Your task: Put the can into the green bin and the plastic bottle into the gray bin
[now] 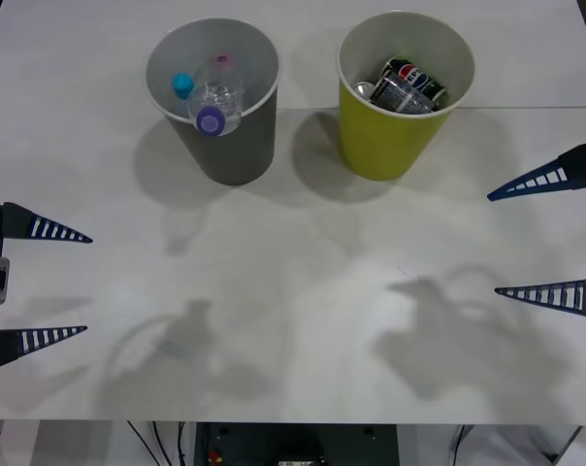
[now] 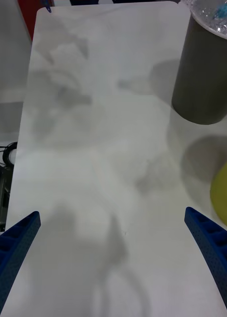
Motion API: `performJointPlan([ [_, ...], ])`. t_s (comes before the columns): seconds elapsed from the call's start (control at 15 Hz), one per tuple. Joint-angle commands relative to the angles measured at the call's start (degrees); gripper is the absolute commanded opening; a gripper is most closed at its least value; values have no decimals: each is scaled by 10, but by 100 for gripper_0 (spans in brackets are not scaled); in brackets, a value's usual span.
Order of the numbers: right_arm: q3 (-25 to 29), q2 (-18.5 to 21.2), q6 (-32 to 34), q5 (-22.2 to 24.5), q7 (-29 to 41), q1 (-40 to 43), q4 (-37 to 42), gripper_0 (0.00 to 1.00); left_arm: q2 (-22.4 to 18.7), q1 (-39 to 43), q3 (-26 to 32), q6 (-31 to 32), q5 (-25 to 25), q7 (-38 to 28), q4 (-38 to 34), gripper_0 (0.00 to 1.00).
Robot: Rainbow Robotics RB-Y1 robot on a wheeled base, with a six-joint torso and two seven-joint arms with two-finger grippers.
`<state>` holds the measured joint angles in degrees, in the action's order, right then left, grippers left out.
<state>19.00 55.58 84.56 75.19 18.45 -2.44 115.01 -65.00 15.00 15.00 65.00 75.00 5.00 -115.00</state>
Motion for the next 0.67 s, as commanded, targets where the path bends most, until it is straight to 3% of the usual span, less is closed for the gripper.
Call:
performJointPlan([
  [0.07,13,0,0,-14,-41,34,-16,100,0,0,0,0,0,0,0,100],
  [0.4,28,0,19,-21,-121,75,-62,100,0,0,0,0,0,0,0,100],
  [0.67,38,0,21,-25,-134,101,-64,100,0,0,0,0,0,0,0,100],
])
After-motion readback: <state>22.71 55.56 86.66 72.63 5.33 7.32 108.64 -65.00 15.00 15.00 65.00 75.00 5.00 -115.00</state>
